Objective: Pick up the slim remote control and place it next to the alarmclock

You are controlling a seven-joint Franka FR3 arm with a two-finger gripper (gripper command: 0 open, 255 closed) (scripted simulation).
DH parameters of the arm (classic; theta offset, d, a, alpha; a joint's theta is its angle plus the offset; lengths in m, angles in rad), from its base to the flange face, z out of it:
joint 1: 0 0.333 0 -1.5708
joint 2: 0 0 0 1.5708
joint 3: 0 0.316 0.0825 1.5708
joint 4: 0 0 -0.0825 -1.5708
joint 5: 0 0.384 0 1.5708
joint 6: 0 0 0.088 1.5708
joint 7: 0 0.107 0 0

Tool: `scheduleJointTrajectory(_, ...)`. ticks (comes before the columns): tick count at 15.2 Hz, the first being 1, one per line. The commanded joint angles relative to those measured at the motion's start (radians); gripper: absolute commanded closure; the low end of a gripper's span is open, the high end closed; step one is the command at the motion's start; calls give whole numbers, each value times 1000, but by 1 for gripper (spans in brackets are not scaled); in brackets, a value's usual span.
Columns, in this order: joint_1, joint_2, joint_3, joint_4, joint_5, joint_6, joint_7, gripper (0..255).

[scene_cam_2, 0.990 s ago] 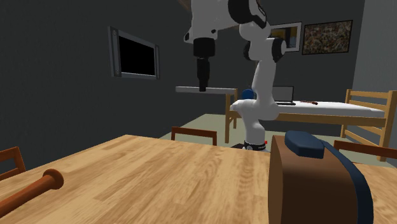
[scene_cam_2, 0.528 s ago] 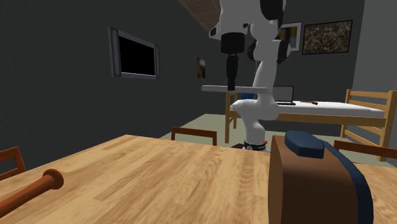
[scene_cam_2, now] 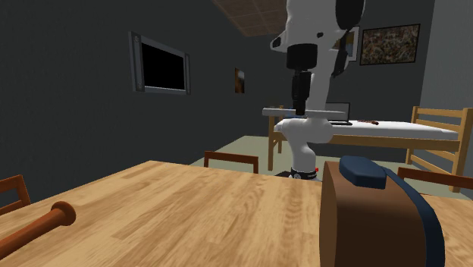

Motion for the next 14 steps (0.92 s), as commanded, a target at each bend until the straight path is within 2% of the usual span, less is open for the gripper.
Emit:
scheduleJointTrajectory(1, 2, -6, 1, -31, 3, 26, -1, 255)
scheduleJointTrajectory(14, 10, -13, 18, -211, 16, 199, -5, 255)
